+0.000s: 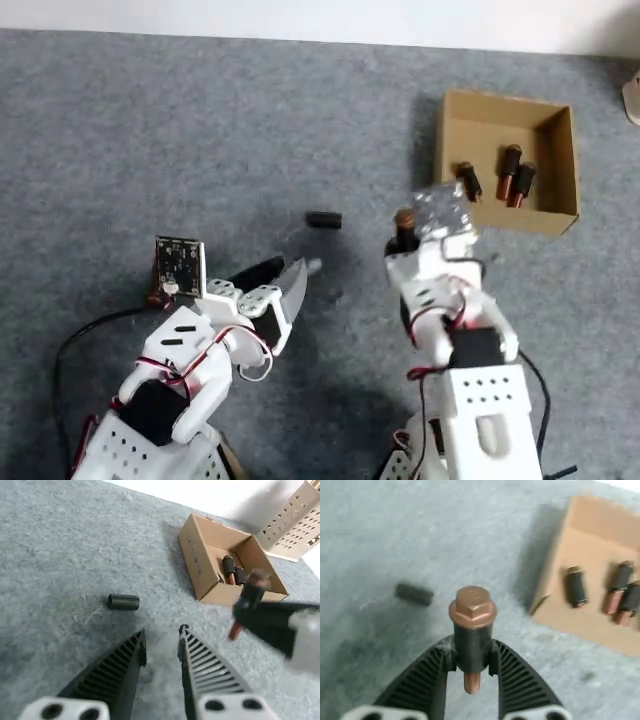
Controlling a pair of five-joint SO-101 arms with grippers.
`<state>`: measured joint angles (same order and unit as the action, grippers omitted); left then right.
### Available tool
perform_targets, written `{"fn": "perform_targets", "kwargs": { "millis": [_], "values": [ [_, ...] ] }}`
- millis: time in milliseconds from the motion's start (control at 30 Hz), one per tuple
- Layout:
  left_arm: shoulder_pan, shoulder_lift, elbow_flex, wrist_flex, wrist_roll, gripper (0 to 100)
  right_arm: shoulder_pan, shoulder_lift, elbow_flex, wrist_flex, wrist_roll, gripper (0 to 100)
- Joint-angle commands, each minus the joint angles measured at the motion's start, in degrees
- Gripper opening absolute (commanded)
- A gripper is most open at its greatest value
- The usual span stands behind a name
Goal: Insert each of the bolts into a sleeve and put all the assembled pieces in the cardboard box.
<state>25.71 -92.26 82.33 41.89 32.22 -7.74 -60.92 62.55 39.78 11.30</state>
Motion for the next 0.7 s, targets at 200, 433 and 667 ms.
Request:
{"fn": "perform_targets", "kwargs": {
  "millis": [200,433,667],
  "values": [
    [-0.75,-0.66,-0.04,-0.18,-0.97,11,10.86,22.90,-23.52,-2.33,1.32,0.5],
    [-0.75,-0.66,-0.04,-0.18,-0.97,11,15.34,40.31,-38.20,-2.24,1.23,0.5],
    [-0.75,-0.66,-0.04,-0.18,-0.97,11,19.12,56.92,-54.02,-2.15,1.23,0.5]
  ]
}}
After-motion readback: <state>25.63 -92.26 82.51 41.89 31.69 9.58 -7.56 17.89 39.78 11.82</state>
